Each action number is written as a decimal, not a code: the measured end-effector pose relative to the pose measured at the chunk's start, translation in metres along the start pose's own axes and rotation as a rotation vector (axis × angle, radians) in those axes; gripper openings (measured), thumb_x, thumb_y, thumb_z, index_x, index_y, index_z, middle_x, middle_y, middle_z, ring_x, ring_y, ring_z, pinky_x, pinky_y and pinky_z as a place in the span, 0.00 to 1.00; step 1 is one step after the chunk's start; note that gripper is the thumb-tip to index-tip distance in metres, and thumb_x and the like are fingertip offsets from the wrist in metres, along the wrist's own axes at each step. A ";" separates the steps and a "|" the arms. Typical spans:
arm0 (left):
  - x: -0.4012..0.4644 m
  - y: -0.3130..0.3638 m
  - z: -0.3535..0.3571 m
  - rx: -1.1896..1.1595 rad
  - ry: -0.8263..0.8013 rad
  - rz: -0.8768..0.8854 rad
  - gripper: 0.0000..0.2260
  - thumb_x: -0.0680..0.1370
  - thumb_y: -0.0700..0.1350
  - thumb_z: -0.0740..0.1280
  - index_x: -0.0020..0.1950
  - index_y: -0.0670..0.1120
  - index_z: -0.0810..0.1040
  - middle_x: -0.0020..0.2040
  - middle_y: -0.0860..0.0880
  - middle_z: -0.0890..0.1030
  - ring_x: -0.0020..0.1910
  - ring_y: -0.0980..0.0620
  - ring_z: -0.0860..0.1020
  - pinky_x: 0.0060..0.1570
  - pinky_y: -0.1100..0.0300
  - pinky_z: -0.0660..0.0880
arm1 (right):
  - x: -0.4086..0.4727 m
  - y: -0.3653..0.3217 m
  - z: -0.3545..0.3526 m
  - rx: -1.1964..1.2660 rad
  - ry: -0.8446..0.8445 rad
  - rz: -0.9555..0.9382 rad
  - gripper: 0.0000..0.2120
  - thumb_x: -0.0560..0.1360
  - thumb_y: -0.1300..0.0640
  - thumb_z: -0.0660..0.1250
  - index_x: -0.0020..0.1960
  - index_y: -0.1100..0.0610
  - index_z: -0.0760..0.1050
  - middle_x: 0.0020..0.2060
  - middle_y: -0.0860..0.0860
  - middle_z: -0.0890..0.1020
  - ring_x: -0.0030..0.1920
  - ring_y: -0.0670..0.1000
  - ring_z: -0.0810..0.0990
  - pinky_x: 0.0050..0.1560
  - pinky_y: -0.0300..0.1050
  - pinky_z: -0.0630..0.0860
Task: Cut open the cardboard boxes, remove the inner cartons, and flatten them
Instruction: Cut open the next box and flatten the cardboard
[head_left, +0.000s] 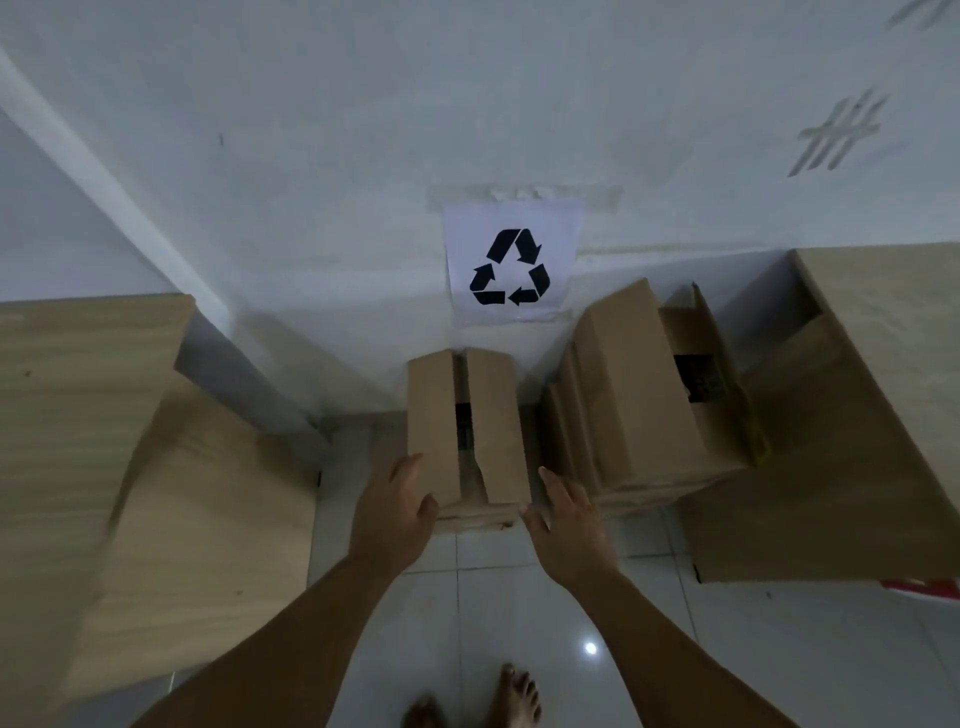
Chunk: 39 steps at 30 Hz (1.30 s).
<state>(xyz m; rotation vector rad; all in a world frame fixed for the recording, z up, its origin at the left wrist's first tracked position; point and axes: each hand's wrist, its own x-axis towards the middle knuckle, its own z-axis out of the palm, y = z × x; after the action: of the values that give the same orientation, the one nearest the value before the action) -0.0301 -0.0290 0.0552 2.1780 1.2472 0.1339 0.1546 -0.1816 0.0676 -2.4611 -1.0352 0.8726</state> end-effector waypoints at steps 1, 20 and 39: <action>0.008 -0.007 0.012 0.001 0.003 -0.028 0.23 0.77 0.49 0.66 0.72 0.47 0.71 0.65 0.48 0.76 0.63 0.47 0.75 0.61 0.51 0.75 | 0.014 0.004 0.005 0.000 -0.012 -0.004 0.31 0.82 0.40 0.58 0.80 0.48 0.54 0.75 0.51 0.64 0.72 0.53 0.66 0.71 0.50 0.67; 0.134 -0.133 0.236 -0.097 0.151 -0.365 0.39 0.71 0.73 0.63 0.76 0.59 0.56 0.70 0.42 0.66 0.64 0.38 0.73 0.59 0.42 0.77 | 0.216 0.113 0.199 0.440 0.017 0.138 0.43 0.72 0.33 0.69 0.78 0.44 0.51 0.69 0.47 0.71 0.67 0.53 0.73 0.63 0.49 0.73; -0.016 -0.019 0.025 -0.074 0.275 -0.312 0.39 0.72 0.70 0.65 0.77 0.54 0.61 0.67 0.41 0.73 0.61 0.39 0.76 0.56 0.45 0.77 | 0.016 -0.023 0.052 0.403 0.065 0.106 0.41 0.74 0.35 0.67 0.79 0.44 0.52 0.68 0.52 0.74 0.65 0.59 0.75 0.61 0.50 0.73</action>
<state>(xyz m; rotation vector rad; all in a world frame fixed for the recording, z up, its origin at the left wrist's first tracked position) -0.0436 -0.0466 0.0278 1.9202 1.6911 0.3532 0.1174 -0.1509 0.0328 -2.1990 -0.6362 0.9231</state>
